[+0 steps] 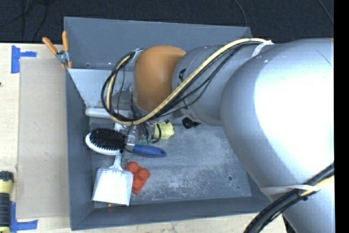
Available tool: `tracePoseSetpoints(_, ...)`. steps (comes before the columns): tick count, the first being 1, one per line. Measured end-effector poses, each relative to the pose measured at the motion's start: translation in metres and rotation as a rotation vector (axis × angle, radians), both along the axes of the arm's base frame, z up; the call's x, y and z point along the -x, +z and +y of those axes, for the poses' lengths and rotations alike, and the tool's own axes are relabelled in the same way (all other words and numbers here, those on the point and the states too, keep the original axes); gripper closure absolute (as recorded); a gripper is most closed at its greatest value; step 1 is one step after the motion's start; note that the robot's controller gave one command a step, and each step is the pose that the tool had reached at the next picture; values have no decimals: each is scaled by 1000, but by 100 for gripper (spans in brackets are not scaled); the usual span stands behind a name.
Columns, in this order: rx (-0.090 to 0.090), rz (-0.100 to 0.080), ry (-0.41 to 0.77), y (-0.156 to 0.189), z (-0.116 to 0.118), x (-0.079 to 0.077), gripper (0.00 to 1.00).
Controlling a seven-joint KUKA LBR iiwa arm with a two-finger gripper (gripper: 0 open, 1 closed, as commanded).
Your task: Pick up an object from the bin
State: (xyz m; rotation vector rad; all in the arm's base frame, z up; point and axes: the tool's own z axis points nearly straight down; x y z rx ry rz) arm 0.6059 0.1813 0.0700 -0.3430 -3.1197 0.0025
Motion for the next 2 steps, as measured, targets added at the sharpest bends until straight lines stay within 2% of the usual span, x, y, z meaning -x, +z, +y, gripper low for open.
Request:
tracePoseSetpoints(1,-3,-4,-29,31,-17,2,0)
tracePoseSetpoints(2,7,-13,-55,4,47,44,100)
